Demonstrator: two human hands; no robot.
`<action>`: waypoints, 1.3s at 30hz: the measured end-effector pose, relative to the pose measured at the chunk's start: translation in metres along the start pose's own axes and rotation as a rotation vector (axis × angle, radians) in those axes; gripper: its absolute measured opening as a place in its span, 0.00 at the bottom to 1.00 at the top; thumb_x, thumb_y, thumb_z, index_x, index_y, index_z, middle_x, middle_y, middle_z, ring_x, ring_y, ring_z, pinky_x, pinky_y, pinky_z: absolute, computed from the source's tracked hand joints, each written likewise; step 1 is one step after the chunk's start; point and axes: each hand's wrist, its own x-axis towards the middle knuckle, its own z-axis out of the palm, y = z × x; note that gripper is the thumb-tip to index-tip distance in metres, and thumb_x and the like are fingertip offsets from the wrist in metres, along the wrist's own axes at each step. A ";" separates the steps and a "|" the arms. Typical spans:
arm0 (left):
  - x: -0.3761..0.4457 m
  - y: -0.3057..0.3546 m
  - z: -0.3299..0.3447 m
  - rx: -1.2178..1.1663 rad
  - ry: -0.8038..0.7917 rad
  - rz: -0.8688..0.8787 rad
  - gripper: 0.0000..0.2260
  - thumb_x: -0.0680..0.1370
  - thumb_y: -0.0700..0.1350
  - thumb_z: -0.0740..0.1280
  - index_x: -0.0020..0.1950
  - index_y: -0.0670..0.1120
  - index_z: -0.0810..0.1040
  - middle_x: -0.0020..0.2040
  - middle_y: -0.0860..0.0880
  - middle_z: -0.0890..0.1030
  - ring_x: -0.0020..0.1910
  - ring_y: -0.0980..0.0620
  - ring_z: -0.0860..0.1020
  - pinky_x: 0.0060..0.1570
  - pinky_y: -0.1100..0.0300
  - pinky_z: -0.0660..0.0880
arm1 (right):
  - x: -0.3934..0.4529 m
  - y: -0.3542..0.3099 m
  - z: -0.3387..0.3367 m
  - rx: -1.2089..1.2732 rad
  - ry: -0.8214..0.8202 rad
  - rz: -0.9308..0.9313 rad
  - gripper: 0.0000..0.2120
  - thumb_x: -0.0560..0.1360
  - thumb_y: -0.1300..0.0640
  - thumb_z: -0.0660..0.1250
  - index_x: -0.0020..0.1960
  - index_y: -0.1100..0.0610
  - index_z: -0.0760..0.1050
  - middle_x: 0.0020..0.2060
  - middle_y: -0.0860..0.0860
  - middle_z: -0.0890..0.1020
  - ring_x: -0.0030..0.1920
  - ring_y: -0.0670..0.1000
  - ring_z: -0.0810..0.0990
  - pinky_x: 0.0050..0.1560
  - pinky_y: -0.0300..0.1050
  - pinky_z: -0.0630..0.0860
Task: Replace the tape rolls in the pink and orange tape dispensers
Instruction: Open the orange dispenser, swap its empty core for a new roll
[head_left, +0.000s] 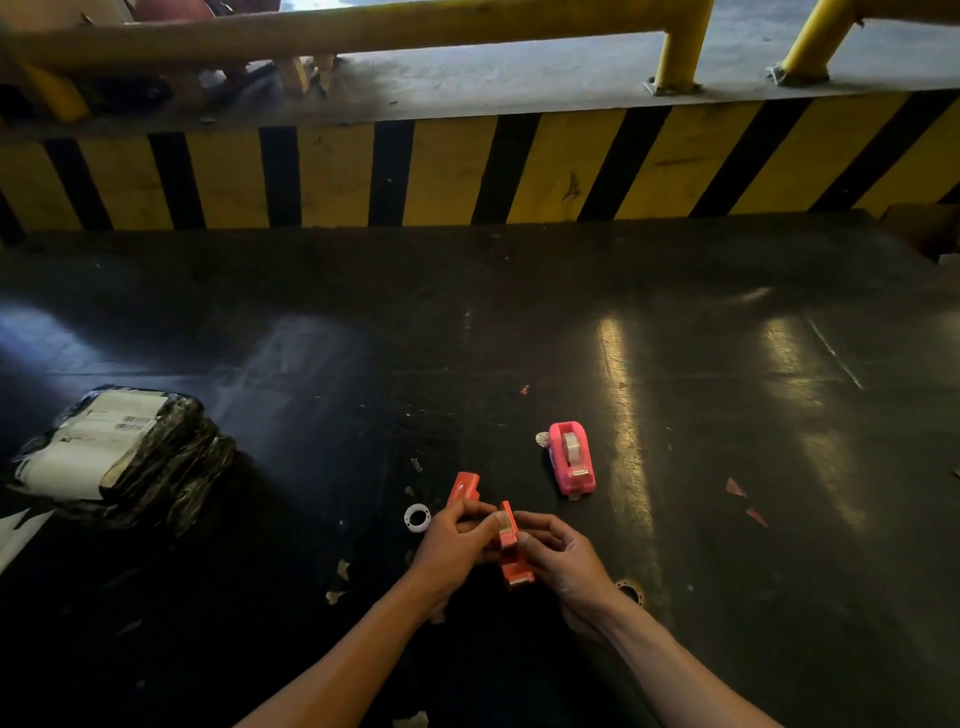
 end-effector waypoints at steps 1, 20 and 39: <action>0.001 -0.002 -0.001 0.038 0.006 -0.003 0.10 0.78 0.44 0.71 0.58 0.45 0.78 0.54 0.43 0.84 0.50 0.48 0.86 0.55 0.48 0.82 | -0.001 0.000 0.000 0.008 0.002 0.019 0.14 0.73 0.59 0.73 0.58 0.55 0.82 0.57 0.60 0.84 0.56 0.59 0.84 0.56 0.58 0.82; 0.036 -0.009 -0.048 0.843 0.343 0.048 0.23 0.79 0.47 0.68 0.72 0.52 0.68 0.72 0.44 0.65 0.69 0.44 0.67 0.62 0.53 0.71 | -0.001 -0.003 -0.017 0.066 0.149 0.133 0.13 0.79 0.63 0.66 0.62 0.54 0.78 0.58 0.56 0.81 0.58 0.58 0.81 0.49 0.52 0.78; 0.057 0.005 -0.012 0.973 0.192 -0.002 0.17 0.77 0.54 0.70 0.62 0.51 0.72 0.57 0.49 0.80 0.54 0.49 0.79 0.59 0.48 0.77 | -0.006 -0.008 -0.012 0.067 0.125 0.159 0.13 0.80 0.63 0.65 0.63 0.54 0.77 0.57 0.56 0.81 0.54 0.55 0.82 0.41 0.47 0.79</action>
